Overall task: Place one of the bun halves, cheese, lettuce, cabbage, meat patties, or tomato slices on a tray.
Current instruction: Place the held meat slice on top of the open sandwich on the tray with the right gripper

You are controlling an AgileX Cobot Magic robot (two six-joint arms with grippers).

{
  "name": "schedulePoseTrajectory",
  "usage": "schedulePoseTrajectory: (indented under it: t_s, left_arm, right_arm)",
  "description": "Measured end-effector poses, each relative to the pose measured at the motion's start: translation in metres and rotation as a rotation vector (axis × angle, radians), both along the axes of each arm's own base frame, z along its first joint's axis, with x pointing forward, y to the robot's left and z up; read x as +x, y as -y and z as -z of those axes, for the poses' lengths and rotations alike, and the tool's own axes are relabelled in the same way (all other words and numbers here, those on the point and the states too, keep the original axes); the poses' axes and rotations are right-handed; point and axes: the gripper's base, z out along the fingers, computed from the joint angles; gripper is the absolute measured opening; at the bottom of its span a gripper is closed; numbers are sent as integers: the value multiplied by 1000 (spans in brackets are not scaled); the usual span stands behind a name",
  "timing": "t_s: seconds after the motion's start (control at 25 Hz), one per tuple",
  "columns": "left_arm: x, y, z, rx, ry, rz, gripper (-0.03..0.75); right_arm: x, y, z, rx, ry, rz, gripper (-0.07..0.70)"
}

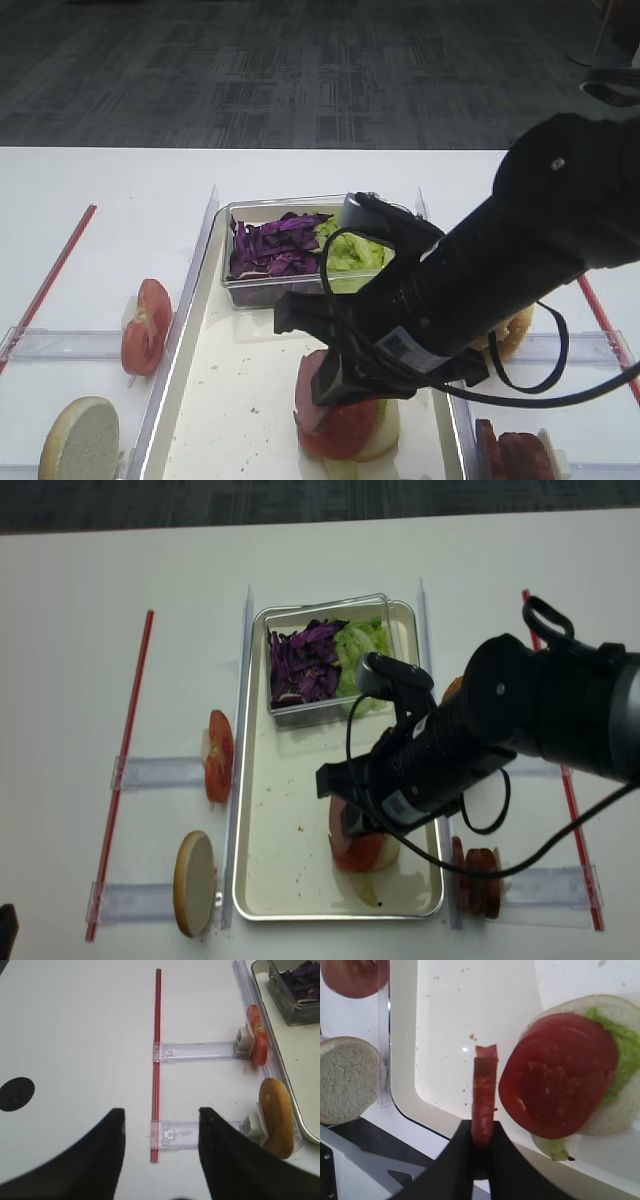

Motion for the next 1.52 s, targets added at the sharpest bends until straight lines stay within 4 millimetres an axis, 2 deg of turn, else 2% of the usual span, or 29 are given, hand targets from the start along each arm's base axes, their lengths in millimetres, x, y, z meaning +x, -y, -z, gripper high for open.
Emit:
schedulePoseTrajectory:
  t_s: [0.28,0.52,1.12,1.36,1.52]
  left_arm:
    - [0,0,0,0,0,0,313]
    - [0,0,0,0,0,0,313]
    - [0,0,0,0,0,0,312]
    - [0,0,0,0,0,0,312]
    - [0,0,0,0,0,0,312]
  right_arm:
    - [1,11,10,105,-3,45,92]
    - [4,15,11,126,23,43,92]
    - [12,43,15,234,16,56,92]
    - [12,44,15,240,12,54,92]
    - [12,43,24,233,-29,47,92]
